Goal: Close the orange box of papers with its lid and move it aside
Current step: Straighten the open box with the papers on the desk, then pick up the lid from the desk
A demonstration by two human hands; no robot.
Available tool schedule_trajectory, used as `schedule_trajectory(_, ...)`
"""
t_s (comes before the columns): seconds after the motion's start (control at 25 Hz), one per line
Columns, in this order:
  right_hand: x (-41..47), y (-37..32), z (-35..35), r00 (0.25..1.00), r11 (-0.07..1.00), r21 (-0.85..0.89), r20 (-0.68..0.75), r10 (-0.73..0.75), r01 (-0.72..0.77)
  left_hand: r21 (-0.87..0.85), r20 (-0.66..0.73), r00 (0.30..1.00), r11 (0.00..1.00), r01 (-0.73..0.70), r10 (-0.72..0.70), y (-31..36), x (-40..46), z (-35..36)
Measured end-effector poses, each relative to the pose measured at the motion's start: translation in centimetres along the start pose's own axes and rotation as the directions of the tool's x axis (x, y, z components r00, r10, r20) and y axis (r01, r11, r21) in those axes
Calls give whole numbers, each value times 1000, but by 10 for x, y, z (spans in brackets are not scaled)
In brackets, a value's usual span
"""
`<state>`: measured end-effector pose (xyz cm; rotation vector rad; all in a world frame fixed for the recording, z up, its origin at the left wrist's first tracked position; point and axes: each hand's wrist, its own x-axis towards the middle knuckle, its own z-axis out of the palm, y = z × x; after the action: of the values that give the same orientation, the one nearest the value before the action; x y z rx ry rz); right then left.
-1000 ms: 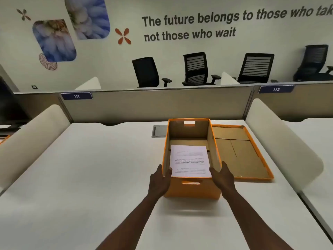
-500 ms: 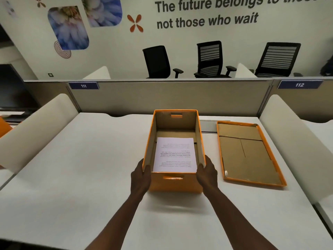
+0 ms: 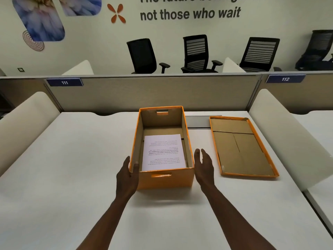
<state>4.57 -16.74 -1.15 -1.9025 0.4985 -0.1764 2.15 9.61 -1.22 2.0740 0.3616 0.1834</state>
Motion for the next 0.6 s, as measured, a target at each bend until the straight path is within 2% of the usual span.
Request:
schedule_trajectory(0.04, 7, 11, -11, 995, 999, -49, -101, -20, 15, 56, -75, 994, 996, -73, 77, 2, -4, 0)
schedule_trajectory(0.12, 25, 37, -34, 973, 960, -280, -224, -47, -18, 171, -163, 943, 950, -262, 290, 9, -13, 0)
schedule_trajectory(0.2, 40, 62, -50, 982, 830, -553, -186, -41, -70, 220, -132, 890, 888, -404, 437, 18, -14, 4)
schedule_trajectory(0.28, 48, 77, -56, 994, 684, -726, -106, -11, -70, 213, -83, 869, 861, -462, 487, 25, -13, 10)
schedule_trajectory(0.4, 51, 83, -57, 998, 518, -854, -55, -7, -44, 191, -34, 847, 835, -516, 531, 32, -12, 20)
schedule_trajectory(0.52, 56, 84, -60, 999, 439, -898, -42, -13, -32, 152, 0, 842, 833, -533, 539, 37, -19, 28)
schedule_trajectory(0.6, 55, 89, -62, 1000, 451, -892, -13, -13, -6, 118, -3, 839, 833, -540, 544, 41, -23, 30)
